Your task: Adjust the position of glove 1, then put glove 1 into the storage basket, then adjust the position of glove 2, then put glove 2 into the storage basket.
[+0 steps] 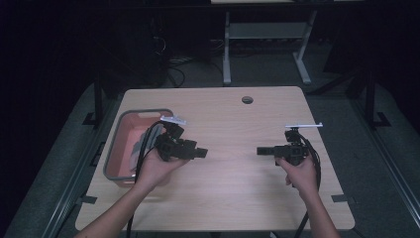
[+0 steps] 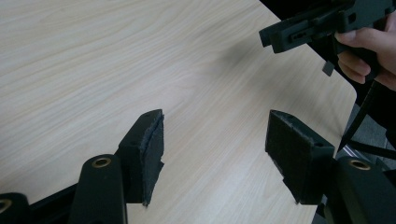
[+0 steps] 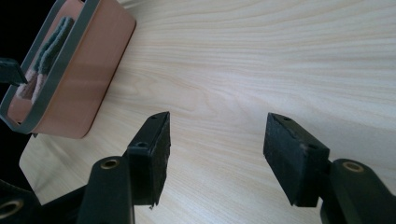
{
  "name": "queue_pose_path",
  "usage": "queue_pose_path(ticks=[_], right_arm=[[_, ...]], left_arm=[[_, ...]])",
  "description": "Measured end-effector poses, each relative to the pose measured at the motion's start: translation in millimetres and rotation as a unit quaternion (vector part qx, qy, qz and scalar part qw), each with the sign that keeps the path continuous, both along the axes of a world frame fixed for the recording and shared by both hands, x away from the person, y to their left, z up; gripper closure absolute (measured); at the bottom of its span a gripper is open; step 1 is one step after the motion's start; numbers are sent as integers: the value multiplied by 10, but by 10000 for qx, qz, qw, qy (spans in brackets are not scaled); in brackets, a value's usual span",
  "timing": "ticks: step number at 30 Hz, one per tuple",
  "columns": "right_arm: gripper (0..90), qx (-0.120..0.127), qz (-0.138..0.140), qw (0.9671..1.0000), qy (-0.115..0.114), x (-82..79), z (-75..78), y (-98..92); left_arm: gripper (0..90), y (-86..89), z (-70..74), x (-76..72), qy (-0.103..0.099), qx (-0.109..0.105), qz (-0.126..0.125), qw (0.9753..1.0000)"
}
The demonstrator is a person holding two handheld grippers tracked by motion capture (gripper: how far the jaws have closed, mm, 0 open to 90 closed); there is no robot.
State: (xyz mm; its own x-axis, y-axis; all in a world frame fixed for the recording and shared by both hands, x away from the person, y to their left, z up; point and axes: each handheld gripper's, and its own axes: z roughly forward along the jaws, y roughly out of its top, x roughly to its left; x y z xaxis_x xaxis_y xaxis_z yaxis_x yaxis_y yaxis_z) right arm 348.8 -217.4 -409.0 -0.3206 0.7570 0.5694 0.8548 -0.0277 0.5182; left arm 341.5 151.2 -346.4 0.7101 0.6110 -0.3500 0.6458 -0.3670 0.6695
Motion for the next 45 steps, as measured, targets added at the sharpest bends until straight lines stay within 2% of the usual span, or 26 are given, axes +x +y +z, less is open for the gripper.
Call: queue_pose_path(ticks=[19,29,35,45], right_arm=[[398,-27,-88,10000,4,-72,-44,-141],[389,-73,-170,9998,110,-137,-141,-264],[385,-117,-216,9997,85,-230,-170,-385],[381,-105,-353,9992,125,-350,-272,-577]], left_arm=[[340,-217,-22,-40,-26,-8,-211,9998],[316,-432,-130,-86,35,35,-426,9991],[302,-562,-184,-145,24,65,-570,9984],[295,-680,-348,-233,137,25,-674,9976]])
